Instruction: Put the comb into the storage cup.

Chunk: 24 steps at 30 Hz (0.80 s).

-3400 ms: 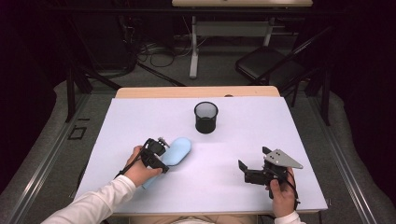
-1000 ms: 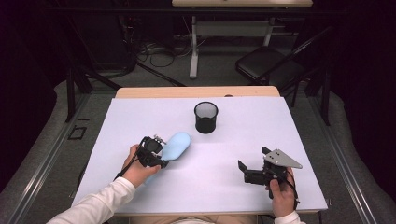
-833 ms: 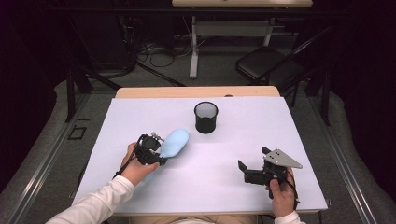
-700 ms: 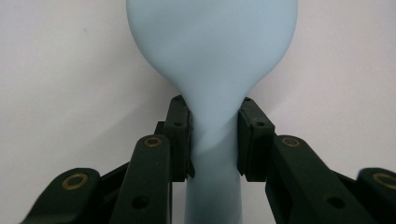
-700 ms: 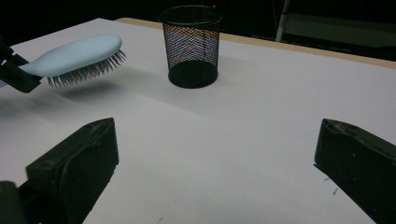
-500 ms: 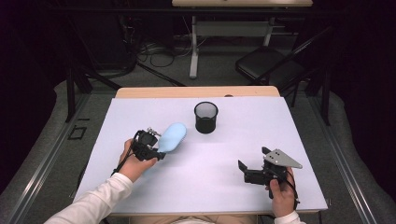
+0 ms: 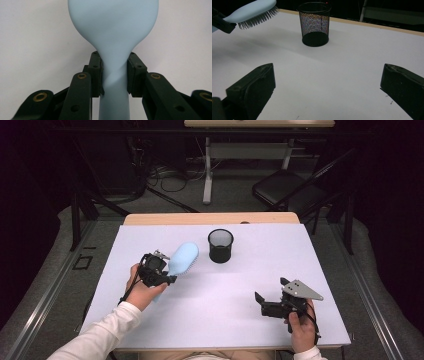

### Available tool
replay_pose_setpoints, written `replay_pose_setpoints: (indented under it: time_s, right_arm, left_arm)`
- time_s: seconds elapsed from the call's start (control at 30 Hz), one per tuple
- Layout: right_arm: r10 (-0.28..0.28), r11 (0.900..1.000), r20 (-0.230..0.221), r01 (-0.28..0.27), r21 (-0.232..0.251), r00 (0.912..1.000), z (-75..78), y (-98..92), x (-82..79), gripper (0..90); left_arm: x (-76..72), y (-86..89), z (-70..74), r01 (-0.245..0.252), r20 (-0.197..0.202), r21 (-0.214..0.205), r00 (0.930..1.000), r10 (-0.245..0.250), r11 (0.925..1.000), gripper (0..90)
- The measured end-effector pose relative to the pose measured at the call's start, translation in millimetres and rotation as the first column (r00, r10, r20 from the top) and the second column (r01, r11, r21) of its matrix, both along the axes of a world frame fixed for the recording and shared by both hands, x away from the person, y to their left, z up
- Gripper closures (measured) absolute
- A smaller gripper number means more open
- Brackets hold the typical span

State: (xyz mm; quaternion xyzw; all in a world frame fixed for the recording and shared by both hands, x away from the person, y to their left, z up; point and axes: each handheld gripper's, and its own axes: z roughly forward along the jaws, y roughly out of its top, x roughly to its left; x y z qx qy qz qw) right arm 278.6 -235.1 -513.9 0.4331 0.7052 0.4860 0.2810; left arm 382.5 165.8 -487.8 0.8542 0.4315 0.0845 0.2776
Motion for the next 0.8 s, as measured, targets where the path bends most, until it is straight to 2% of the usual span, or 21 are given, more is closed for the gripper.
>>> replay_pose_setpoints:
  time_s: [0.4, 0.5, 0.8]
  right_arm:
    - [-0.002, 1.0, -0.002, 0.002, 0.002, 1.0, -0.2, -0.1, 0.1, 0.0]
    - [-0.001, 1.0, -0.003, 0.001, 0.001, 1.0, -0.1, -0.1, 0.0, 0.0]
    - [-0.002, 1.0, -0.001, 0.002, 0.002, 1.0, -0.3, -0.1, 0.3, 0.0]
  left_arm:
    - [1.9, 4.2, 11.6, -0.018, 0.066, -0.052, 0.9976, 0.022, 0.9985, 69.7]
    - [1.9, 5.9, 16.2, -0.025, 0.095, -0.071, 0.995, 0.032, 0.9971, 69.7]
    - [2.2, 7.8, 25.1, -0.038, 0.138, -0.118, 0.9889, 0.055, 0.9923, 69.7]
